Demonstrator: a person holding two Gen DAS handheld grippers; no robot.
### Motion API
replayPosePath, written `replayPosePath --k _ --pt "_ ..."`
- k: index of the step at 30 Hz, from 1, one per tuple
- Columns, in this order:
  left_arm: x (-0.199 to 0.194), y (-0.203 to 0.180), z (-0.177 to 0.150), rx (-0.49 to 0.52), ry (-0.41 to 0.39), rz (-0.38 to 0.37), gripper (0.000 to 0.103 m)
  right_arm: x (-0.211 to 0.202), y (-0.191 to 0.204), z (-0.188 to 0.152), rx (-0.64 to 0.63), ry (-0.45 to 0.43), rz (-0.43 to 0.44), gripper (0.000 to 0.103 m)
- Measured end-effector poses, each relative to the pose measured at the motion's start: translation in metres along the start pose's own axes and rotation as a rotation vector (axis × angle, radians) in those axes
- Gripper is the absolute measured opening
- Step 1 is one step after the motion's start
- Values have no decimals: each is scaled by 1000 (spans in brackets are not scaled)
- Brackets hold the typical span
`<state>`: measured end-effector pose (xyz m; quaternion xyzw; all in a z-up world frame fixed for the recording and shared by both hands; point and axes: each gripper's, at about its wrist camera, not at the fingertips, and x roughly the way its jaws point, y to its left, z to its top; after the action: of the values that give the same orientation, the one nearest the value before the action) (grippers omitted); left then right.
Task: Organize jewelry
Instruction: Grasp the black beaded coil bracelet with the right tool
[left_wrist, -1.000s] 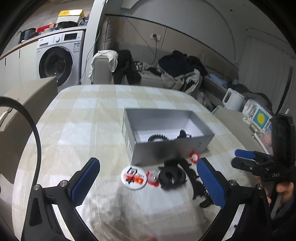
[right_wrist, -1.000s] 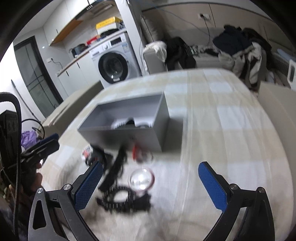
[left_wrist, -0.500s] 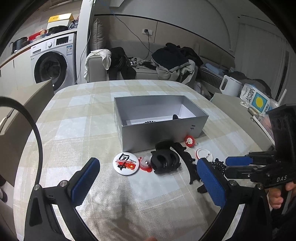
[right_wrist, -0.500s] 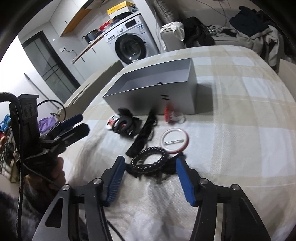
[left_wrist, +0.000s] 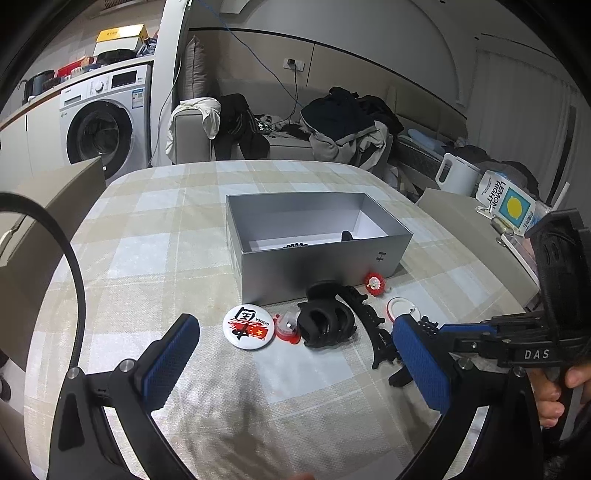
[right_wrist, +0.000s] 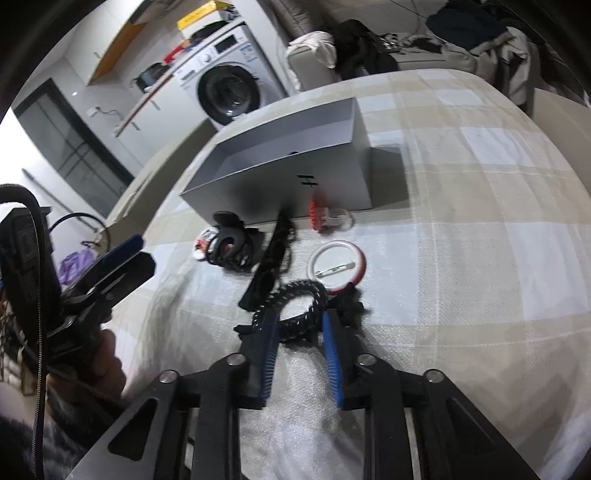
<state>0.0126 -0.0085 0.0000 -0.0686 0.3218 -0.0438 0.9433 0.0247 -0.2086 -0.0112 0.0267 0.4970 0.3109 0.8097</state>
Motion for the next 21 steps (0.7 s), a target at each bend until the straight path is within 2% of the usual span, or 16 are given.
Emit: replayPosePath --k 2,8,10,13,17,18,20,21 --pt "0 1 0 0 -4 6 102 1 1 2 21 1 -9 1" --pt "-3 6 2 -4 -9 9 102 -10 9 7 18 -46 -53 0" --pt "-4 8 2 -11 -13 11 102 -11 11 9 13 -31 -62 0" --pt "-5 11 3 -14 -17 2 102 -5 14 13 5 1 -92 3" --pt "-7 12 5 7 -29 12 102 3 27 21 -71 14 -157 6" --pt "-6 12 5 18 -29 19 102 8 29 24 -92 32 -157 9" --pt "-5 11 3 37 -29 26 102 17 31 27 -126 55 -173 21" --pt "-4 12 3 37 -25 29 102 22 33 29 -148 74 -186 22"
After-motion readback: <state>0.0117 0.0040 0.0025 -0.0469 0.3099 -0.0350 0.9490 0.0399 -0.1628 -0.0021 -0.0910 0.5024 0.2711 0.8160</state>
